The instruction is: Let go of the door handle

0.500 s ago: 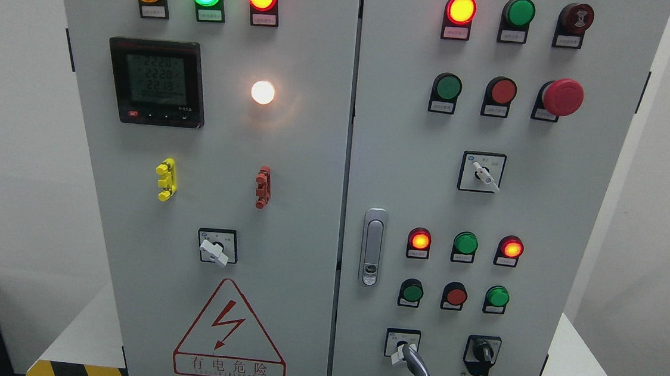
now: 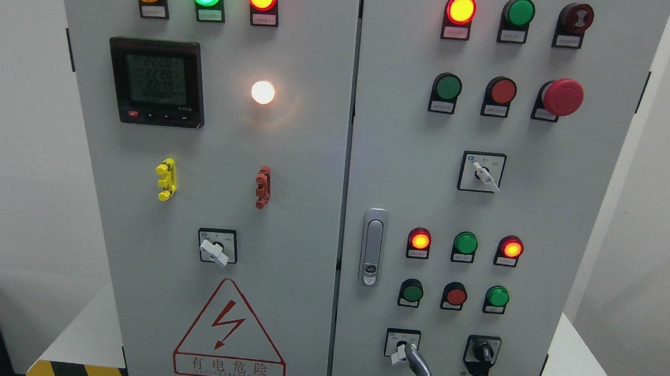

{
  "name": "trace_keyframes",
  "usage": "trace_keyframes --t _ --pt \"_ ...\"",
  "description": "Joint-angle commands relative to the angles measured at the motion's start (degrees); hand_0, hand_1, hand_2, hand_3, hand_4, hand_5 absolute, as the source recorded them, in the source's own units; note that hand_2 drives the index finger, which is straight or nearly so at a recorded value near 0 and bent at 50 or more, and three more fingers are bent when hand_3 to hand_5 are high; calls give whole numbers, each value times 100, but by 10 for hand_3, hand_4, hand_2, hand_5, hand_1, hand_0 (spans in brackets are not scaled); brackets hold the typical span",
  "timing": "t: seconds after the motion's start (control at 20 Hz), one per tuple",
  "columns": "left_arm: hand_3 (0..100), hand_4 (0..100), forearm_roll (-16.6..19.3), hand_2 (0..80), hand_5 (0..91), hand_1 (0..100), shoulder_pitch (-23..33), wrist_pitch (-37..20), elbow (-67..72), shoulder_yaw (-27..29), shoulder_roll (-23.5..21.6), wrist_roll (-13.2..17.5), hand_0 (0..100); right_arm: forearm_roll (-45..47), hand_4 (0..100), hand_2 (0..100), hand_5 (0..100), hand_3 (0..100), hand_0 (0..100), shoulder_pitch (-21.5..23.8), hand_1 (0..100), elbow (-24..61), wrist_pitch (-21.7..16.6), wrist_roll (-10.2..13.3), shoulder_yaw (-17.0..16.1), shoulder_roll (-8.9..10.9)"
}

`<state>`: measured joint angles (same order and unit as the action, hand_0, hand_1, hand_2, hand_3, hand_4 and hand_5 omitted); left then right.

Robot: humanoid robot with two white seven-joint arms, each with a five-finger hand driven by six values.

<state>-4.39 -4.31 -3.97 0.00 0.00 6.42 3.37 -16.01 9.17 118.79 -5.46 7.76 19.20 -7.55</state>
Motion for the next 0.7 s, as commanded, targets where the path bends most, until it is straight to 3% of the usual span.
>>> trace_keyframes --t 0.0,0.05,0.1,0.2,0.25,0.3,0.4,0.55,0.65 --pt "92 13 0 24 0 0 0 1 -114 -123 0 -3 0 -112 0 0 0 0 283 -222 206 -14 27 -20 -57 8" --pt "90 13 0 24 0 0 0 1 -114 -123 0 -3 0 -217 79 0 20 0 278 -345 226 -14 106 -20 -118 0" --pt "86 13 0 24 0 0 0 1 -114 -123 0 -3 0 -480 196 0 114 0 278 -494 254 -58 263 -11 -205 8" --pt "85 13 0 24 0 0 0 1 -114 -123 0 -3 0 -1156 287 0 235 42 303 -714 259 -180 501 -11 -268 8" --pt "85 13 0 23 0 0 0 1 -114 -123 0 -3 0 -1446 389 0 326 193 328 -811 267 -251 511 -11 -268 0" --pt "85 13 0 23 0 0 0 1 -114 -123 0 -3 0 -1727 418 0 350 241 332 -899 274 -321 519 -11 -268 -1" --pt "85 13 0 23 0 0 0 1 -114 -123 0 -3 0 -2299 533 0 499 464 363 -1074 289 -453 519 -11 -259 -1" --pt "90 13 0 23 0 0 0 1 -114 -123 0 -3 0 -3431 663 0 642 694 373 -1303 326 -647 519 50 -268 -9" --pt "90 13 0 23 0 0 0 1 -114 -123 0 -3 0 -3960 749 0 715 784 381 -1400 335 -752 519 68 -277 -9"
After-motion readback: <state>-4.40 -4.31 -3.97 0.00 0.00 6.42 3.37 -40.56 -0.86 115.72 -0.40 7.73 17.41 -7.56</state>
